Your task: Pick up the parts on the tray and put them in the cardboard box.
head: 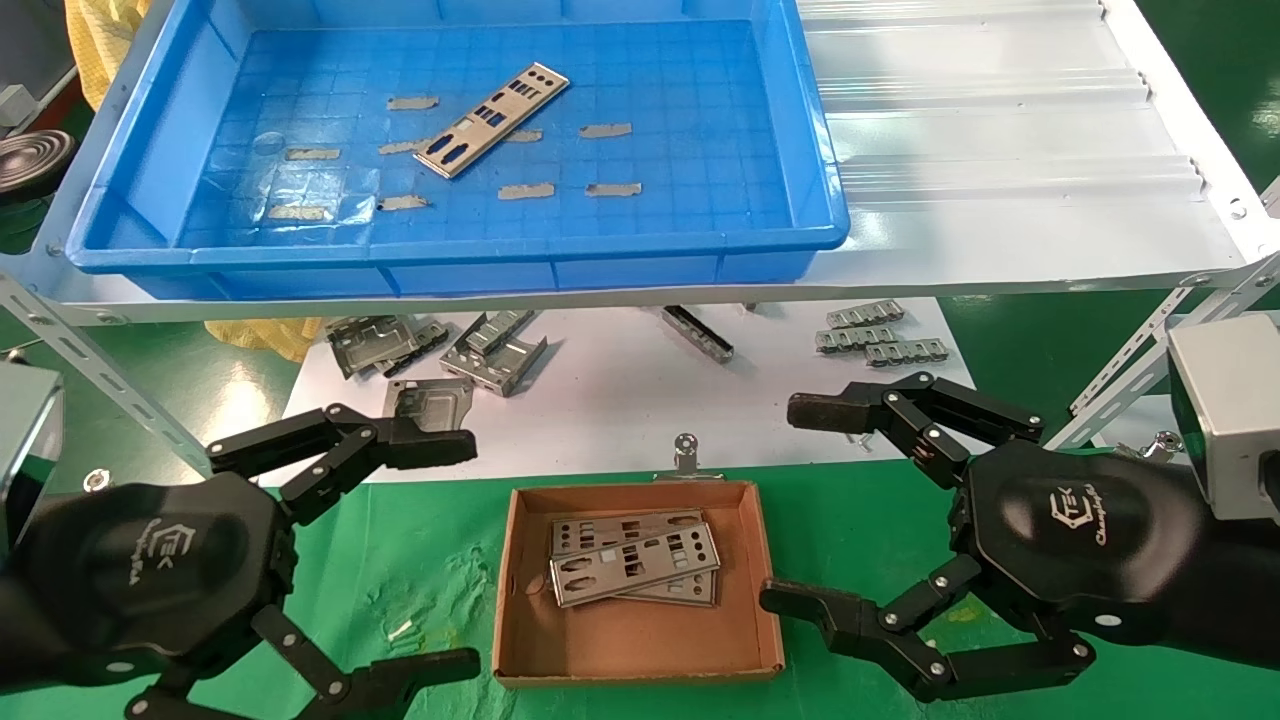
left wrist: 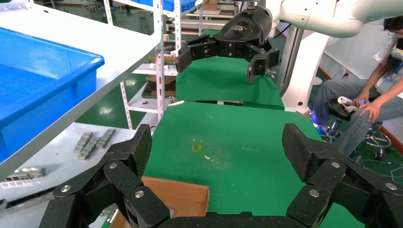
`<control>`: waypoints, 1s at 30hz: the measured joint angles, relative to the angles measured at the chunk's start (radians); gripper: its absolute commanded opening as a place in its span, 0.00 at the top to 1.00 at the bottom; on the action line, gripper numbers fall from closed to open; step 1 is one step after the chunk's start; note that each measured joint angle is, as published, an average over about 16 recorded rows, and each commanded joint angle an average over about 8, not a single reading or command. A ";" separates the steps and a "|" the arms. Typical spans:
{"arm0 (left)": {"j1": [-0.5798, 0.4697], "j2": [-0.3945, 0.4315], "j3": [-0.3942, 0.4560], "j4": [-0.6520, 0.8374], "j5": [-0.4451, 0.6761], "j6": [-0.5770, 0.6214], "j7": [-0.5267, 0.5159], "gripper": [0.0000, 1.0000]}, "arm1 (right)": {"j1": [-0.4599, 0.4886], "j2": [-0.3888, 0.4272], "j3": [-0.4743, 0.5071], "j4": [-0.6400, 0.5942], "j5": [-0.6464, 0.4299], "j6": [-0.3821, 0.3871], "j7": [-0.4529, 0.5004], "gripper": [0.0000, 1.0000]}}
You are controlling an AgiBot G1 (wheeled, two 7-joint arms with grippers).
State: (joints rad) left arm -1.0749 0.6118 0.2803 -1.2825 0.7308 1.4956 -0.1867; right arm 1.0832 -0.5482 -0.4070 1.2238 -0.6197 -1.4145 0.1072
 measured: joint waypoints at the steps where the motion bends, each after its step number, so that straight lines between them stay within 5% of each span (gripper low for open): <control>1: 0.000 0.000 0.000 0.000 0.000 0.000 0.000 0.00 | 0.000 0.000 0.000 0.000 0.000 0.000 0.000 0.00; 21: 0.000 0.000 0.000 0.000 0.000 0.000 0.000 0.00 | 0.000 0.000 0.000 0.000 0.000 0.000 0.000 0.00; 29: 0.000 0.000 0.000 0.000 0.000 0.000 0.000 0.00 | 0.000 0.000 0.000 0.000 0.000 0.000 0.000 1.00; 30: 0.000 0.000 0.000 0.000 0.000 0.000 0.000 0.00 | 0.000 0.000 0.000 0.000 0.000 0.000 0.000 1.00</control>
State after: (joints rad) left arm -1.0750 0.6118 0.2803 -1.2824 0.7308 1.4955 -0.1867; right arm 1.0832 -0.5482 -0.4070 1.2238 -0.6197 -1.4144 0.1072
